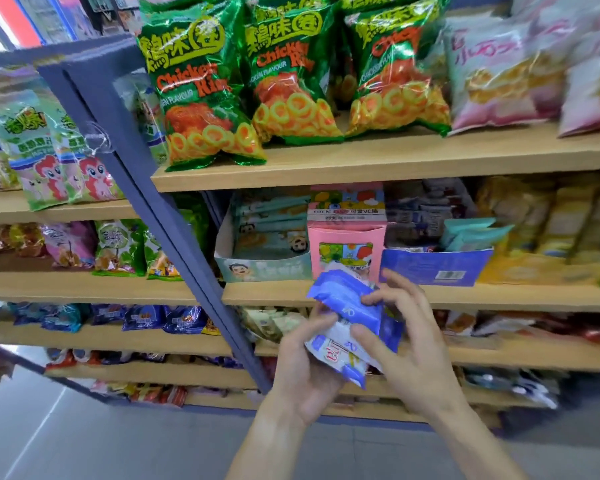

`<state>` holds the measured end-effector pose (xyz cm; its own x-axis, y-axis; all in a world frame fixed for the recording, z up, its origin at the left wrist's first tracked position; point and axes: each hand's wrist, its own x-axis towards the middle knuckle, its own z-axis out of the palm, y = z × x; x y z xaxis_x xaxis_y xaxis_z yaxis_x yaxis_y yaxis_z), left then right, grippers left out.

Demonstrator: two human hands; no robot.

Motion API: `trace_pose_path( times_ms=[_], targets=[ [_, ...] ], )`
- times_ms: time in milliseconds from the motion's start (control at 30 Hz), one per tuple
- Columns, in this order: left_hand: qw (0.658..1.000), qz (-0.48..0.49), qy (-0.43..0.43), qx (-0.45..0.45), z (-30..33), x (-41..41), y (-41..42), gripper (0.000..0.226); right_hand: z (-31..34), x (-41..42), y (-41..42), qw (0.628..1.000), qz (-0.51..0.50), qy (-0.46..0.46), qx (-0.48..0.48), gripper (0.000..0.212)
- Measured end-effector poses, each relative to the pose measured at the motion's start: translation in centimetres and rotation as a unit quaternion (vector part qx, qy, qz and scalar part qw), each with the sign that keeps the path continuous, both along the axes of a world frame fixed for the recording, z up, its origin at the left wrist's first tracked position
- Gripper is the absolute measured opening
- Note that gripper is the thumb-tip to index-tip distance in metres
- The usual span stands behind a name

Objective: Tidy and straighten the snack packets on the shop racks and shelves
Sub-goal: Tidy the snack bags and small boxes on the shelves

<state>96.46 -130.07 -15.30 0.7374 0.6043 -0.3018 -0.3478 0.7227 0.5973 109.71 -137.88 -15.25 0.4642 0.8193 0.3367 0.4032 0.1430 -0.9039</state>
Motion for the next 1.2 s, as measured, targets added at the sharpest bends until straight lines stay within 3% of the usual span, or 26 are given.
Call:
trace_pose_path(
  times_ms=[100,233,333,433,500,567,700,767,900,967,1067,1200],
  targets=[
    [1.0,-0.003,-0.004,-0.001,-0.1,2.6,-2.1,0.049,-0.4,2.0,-1.9,0.993,-0.03,0.114,-0.007,0.033],
    [0.999,0.021,-0.007,-0.025,-0.5,5.5,-4.5,0.069,0.9,5.0,-4.5,0.961,-0.107,0.244,0.073,0.015],
    [0.999,0.035,0.0,-0.023,-0.2,7.0,-6.1,0.067,2.4,7.8,-6.7,0.939,-0.132,0.305,0.084,0.012],
    [0.998,0.041,0.008,-0.052,-0.2,8.3,-7.2,0.061,2.6,10.2,-8.3,0.941,-0.111,0.317,0.024,0.02],
    [0.997,0.04,0.011,-0.063,-0.2,9.1,-7.9,0.068,2.7,11.0,-9.1,0.946,-0.09,0.309,-0.023,0.03],
    [0.998,0.035,0.029,-0.052,0.1,9.9,-8.6,0.075,2.8,11.5,-9.6,0.952,-0.06,0.297,-0.045,0.027],
    [0.995,0.039,0.091,0.015,0.7,11.7,-9.5,0.041,2.9,12.7,-10.1,0.98,0.013,0.186,-0.071,0.019],
    [0.993,0.046,0.11,0.023,0.9,12.3,-9.6,0.044,2.8,13.5,-10.3,0.984,0.044,0.144,-0.098,0.02],
    [0.983,0.045,0.168,0.066,2.3,13.6,-9.6,0.05,2.3,14.4,-10.4,0.982,0.06,0.114,-0.139,0.054],
    [0.981,0.055,0.168,0.075,2.5,14.2,-9.4,0.052,1.9,14.2,-9.9,0.982,0.041,0.128,-0.13,0.058],
    [0.989,0.049,0.115,0.076,2.9,14.4,-9.2,0.047,1.6,13.7,-8.9,0.977,-0.019,0.188,-0.096,0.043],
    [0.992,0.113,0.033,-0.036,2.5,13.8,-7.9,0.044,2.5,14.3,-8.1,0.923,-0.054,0.375,-0.067,0.024]
  ],
)
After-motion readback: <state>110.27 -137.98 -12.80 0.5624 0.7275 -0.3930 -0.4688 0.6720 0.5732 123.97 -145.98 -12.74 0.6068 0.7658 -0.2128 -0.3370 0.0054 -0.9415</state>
